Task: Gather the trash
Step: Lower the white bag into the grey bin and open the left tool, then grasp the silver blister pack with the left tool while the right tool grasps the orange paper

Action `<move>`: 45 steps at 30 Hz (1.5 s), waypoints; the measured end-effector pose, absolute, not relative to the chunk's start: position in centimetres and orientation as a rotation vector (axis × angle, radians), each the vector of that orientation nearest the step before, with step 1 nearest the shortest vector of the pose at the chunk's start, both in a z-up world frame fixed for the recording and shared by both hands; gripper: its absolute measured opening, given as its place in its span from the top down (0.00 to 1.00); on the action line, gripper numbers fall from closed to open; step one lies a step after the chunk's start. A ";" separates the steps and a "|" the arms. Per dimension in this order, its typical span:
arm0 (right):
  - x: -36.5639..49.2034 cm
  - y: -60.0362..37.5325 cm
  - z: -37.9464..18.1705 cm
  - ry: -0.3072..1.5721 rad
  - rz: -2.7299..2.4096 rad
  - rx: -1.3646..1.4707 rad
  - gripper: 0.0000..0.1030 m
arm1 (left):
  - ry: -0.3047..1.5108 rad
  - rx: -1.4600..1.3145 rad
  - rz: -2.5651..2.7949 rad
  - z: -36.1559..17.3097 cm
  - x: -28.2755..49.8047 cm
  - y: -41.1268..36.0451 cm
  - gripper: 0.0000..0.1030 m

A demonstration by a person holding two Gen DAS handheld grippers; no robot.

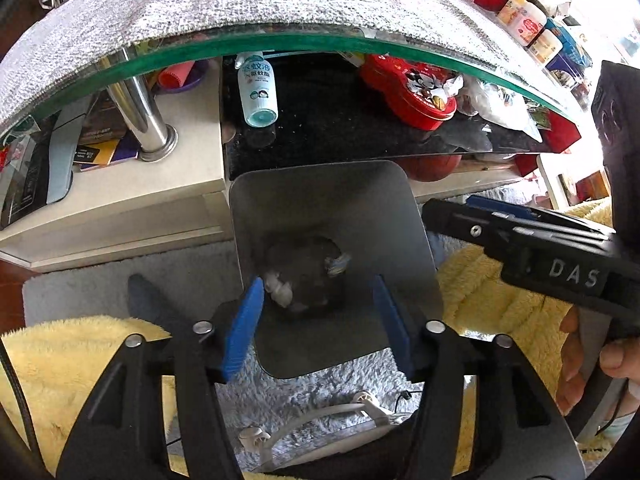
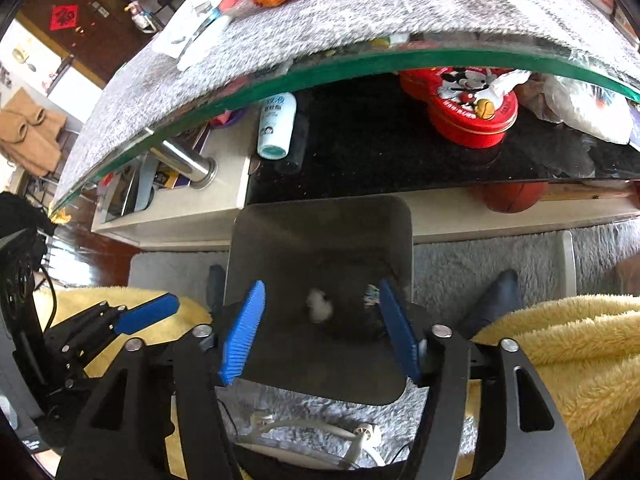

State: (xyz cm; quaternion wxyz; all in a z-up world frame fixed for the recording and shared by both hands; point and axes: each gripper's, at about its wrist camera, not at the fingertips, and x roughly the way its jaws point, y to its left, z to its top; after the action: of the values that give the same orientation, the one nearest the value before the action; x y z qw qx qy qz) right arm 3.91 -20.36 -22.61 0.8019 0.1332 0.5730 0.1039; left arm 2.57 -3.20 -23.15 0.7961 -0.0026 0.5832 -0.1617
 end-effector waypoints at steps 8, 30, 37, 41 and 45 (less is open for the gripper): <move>4.8 -21.8 -20.4 1.166 0.141 0.229 0.11 | 1.203 0.012 -0.314 -21.0 3.2 -2.5 0.21; 13.1 -22.3 -13.5 1.007 0.116 0.166 0.08 | 1.027 -0.027 -0.296 -13.4 12.1 -1.8 0.16; 16.0 -23.3 -13.1 0.993 0.099 0.179 0.11 | 1.009 -0.011 -0.309 -13.0 15.9 -3.2 0.24; 17.8 -23.5 -13.4 1.006 0.124 0.196 0.25 | 1.013 -0.002 -0.316 -13.2 17.5 -3.8 0.30; 19.0 -23.3 -13.9 1.009 0.144 0.209 0.43 | 1.023 0.002 -0.323 -13.6 18.7 -4.4 0.34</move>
State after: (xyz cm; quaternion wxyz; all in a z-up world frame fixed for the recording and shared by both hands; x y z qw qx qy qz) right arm 18.97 -23.28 -13.92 0.8677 0.0996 0.4821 0.0686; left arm 18.68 -4.36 -13.61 0.8596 0.0008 0.4871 -0.1540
